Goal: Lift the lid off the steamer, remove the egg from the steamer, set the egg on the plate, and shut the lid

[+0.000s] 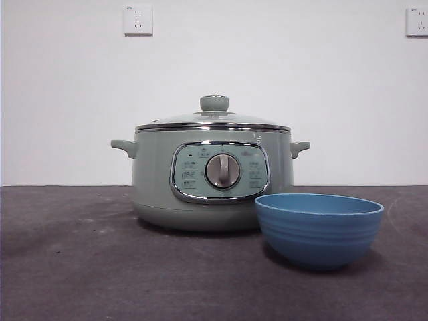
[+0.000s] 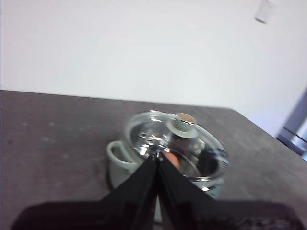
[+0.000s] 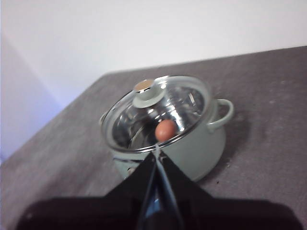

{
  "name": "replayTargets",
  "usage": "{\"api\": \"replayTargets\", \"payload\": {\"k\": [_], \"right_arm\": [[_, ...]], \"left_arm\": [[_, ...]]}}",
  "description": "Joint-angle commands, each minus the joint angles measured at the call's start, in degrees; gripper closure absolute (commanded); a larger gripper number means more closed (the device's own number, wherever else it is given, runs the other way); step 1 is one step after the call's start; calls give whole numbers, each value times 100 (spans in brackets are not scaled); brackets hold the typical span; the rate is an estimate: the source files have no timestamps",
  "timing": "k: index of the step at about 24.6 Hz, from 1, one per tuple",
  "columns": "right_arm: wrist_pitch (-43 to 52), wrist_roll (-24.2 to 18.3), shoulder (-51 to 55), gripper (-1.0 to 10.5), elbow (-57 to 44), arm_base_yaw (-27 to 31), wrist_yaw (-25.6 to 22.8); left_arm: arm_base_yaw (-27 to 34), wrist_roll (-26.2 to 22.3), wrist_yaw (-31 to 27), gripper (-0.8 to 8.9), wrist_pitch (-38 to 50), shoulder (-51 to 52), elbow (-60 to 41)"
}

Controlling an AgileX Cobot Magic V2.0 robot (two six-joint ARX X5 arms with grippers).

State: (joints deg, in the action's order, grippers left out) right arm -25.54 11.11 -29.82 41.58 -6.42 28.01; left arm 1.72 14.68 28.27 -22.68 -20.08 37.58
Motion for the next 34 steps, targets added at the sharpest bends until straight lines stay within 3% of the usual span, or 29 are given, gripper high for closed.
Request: {"api": "replayTargets", "payload": {"k": [1, 5, 11, 18, 20, 21, 22, 23, 24, 25, 32, 34], "right_arm": [[-481, -748, -529, 958, 688, -9, 212], [-1259, -1294, -1268, 958, 1609, -17, 216], [-2483, -1987, -1976, 958, 2437, -175, 212], [-2697, -2122, -2216, 940, 2555, -380, 205], [-2699, -2122, -2218, 906, 2555, -382, 205], [-2699, -2122, -2218, 836, 2555, -382, 203], [-2699, -2120, -2218, 690, 2555, -382, 203], [-2702, -2120, -2218, 536, 2555, -382, 199], [-2699, -2118, -2218, 421, 2555, -382, 190], [-2697, -2103, -2218, 404, 2555, -382, 186], [-2686, -2100, -2229, 406, 2555, -382, 188], [-2686, -2100, -2229, 406, 2555, -382, 188]], "left_arm": [[15, -420, 372, 820, -367, -422, 485], [13, -824, 809, 820, -1001, -1014, 1180], [9, -1530, 968, 820, -2041, -1681, 1974], [-28, -1611, 975, 802, -2459, -2090, 2295], [-28, -1598, 977, 669, -2490, -2157, 2295], [-28, -1598, 975, 553, -2500, -2184, 2295], [-28, -1598, 977, 377, -2496, -2223, 2295], [-28, -1600, 975, 279, -2490, -2240, 2295], [-33, -1600, 979, 277, -2437, -2264, 2295], [-61, -1600, 979, 278, -2317, -2293, 2295], [-940, -1436, 879, 278, -903, -3080, 2295], [-1298, -1427, 584, 278, -352, -3506, 2297]]}}
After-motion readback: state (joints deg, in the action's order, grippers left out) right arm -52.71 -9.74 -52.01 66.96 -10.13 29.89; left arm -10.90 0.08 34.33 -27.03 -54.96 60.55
